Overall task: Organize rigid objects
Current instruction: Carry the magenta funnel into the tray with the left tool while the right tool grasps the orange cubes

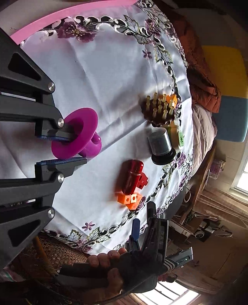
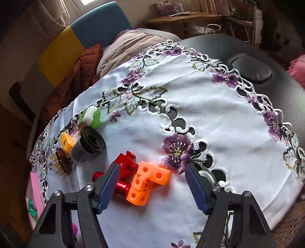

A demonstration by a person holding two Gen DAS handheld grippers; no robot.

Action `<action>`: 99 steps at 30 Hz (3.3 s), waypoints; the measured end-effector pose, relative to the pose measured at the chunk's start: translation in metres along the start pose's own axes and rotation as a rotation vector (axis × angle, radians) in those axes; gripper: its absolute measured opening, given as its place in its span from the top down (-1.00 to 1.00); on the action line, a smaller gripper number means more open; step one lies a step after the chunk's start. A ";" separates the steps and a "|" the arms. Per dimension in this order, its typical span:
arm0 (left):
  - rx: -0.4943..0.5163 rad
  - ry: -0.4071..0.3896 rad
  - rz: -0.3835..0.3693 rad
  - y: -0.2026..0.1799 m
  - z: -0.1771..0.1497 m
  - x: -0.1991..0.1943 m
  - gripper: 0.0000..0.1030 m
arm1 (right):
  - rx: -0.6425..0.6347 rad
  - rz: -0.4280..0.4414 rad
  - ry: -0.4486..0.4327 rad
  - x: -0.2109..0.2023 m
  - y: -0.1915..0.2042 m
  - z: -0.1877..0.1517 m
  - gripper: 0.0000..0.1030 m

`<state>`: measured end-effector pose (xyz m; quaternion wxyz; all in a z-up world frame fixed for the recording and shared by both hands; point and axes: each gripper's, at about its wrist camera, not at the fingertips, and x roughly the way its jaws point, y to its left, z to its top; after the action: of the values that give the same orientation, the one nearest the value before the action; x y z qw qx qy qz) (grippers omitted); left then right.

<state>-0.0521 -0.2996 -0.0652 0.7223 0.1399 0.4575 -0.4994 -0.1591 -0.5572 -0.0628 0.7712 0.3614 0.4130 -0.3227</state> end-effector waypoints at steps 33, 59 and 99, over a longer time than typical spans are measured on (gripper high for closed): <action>-0.145 -0.128 0.006 0.043 -0.020 -0.060 0.74 | -0.224 -0.224 0.118 0.043 0.032 -0.011 0.10; -0.639 -0.160 0.340 0.262 -0.041 -0.106 0.74 | -0.242 -0.223 0.110 0.042 0.034 -0.013 0.10; -0.571 -0.239 0.570 0.193 -0.084 -0.171 0.29 | -0.265 -0.200 -0.054 0.014 0.043 -0.007 0.11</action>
<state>0.0545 -0.0537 -0.0232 0.8893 -0.0039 0.4335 -0.1454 -0.1220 -0.5311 -0.0651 0.7870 0.2047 0.4648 -0.3502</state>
